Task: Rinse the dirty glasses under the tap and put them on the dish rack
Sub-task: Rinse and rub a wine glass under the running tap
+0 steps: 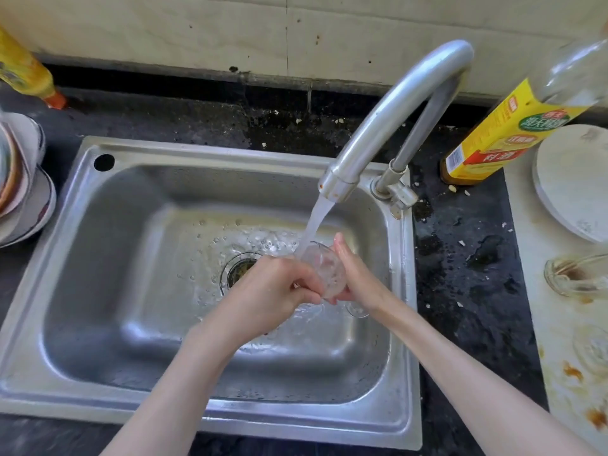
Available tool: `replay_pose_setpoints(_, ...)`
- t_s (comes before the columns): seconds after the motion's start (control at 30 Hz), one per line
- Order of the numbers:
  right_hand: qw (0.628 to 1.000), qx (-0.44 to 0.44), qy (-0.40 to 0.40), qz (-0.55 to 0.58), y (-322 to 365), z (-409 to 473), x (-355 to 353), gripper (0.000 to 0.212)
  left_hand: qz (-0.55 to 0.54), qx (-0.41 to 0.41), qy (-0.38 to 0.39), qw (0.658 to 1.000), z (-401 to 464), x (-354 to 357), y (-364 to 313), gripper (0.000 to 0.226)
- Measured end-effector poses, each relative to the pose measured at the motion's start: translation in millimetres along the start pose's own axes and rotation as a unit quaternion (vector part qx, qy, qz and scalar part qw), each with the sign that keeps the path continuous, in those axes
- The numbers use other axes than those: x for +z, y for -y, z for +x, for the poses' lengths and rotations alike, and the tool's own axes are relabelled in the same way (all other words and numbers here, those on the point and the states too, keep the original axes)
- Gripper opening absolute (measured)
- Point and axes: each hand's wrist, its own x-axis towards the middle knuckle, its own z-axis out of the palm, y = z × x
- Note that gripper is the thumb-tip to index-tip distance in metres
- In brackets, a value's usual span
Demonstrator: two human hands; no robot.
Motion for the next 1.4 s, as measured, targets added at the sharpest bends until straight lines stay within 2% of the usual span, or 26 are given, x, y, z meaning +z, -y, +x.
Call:
replay_pose_setpoints(0.1, 0.999, -0.027, -0.017, -0.008, 2, -5, -1, 0.061, -0.045, -0.016, -0.077, 0.996, -1, 7, -4, 0.034)
replay_pose_setpoints(0.2, 0.999, -0.028, -0.013, 0.021, 1, -4, 1, 0.056, -0.065, -0.013, -0.119, 0.991, -1, 15, 5, 0.028)
replay_pose_setpoints(0.27, 0.999, 0.013, 0.015, 0.034, 1, -1, 2, 0.074, -0.096, 0.012, -0.057, 0.994, -3, 15, 6, 0.014)
replay_pose_setpoints(0.33, 0.996, 0.051, 0.062, 0.031, 5, -1, -1, 0.087, -0.096, 0.028, 0.033, 0.994, -3, 9, 2, 0.02)
replay_pose_setpoints(0.4, 0.992, 0.06, 0.101, 0.041, 9, -1, -2, 0.087, -0.087, 0.015, 0.06, 0.994, -1, 2, 0, 0.028)
replay_pose_setpoints(0.47, 0.994, 0.048, 0.074, 0.066, 10, -1, -2, 0.078, -0.049, 0.001, 0.017, 0.999, 2, -2, -1, 0.03)
replay_pose_setpoints(0.53, 0.999, 0.004, 0.018, 0.042, 13, -2, 2, 0.065, -0.035, -0.019, -0.049, 0.998, 4, 2, -1, 0.026)
replay_pose_setpoints(0.63, 0.999, -0.037, -0.031, -0.001, 7, -4, 12, 0.063, -0.096, -0.069, -0.122, 0.986, 4, 7, 4, 0.024)
replay_pose_setpoints(0.67, 0.999, -0.04, -0.036, 0.007, 4, -3, 14, 0.066, -0.099, -0.062, -0.115, 0.986, 3, 7, 6, 0.022)
replay_pose_setpoints(0.73, 0.999, -0.022, -0.035, 0.026, 5, 1, 14, 0.074, -0.06, -0.008, -0.045, 0.997, 1, 7, 12, 0.011)
replay_pose_setpoints(0.8, 1.0, 0.009, -0.008, 0.01, 7, 3, 11, 0.081, -0.004, 0.029, 0.036, 0.999, -4, 6, 16, 0.013)
replay_pose_setpoints(0.83, 0.999, 0.023, 0.019, 0.015, 7, 2, 10, 0.078, 0.017, 0.029, 0.061, 0.998, -5, 5, 18, 0.016)
replay_pose_setpoints(0.9, 0.996, 0.048, 0.058, 0.037, 6, -1, 11, 0.074, 0.034, 0.003, 0.045, 0.998, -6, 4, 18, 0.026)
replay_pose_setpoints(0.93, 0.996, 0.045, 0.057, 0.044, 6, -4, 11, 0.074, 0.025, -0.016, 0.015, 0.999, -5, 3, 16, 0.022)
replay_pose_setpoints(0.97, 0.998, 0.034, 0.045, 0.039, 6, -7, 12, 0.072, 0.013, -0.031, -0.02, 0.999, -5, 4, 14, 0.019)
replay_pose_setpoints(1.07, 1.0, -0.013, 0.002, -0.019, 6, -11, 16, 0.066, -0.021, -0.056, -0.09, 0.994, -7, 9, 13, 0.036)
replay_pose_setpoints(1.13, 0.999, -0.011, -0.012, -0.04, 5, -12, 19, 0.062, -0.029, -0.038, -0.062, 0.997, -9, 10, 15, 0.036)
replay_pose_setpoints(1.2, 1.0, 0.017, 0.004, 0.004, 6, -9, 19, 0.074, -0.034, -0.011, 0.008, 0.999, -12, 9, 19, 0.032)
replay_pose_setpoints(1.27, 0.998, 0.05, 0.048, -0.003, 6, -6, 16, 0.084, -0.026, 0.004, 0.064, 0.998, -13, 7, 19, 0.023)
replay_pose_setpoints(1.33, 0.995, 0.064, 0.072, 0.02, 9, -6, 14, 0.078, -0.019, 0.014, 0.059, 0.998, -12, 6, 18, 0.016)
replay_pose_setpoints(1.4, 0.994, 0.071, 0.062, 0.047, 10, -12, 13, 0.063, -0.014, -0.005, 0.012, 1.0, -12, 5, 14, 0.015)
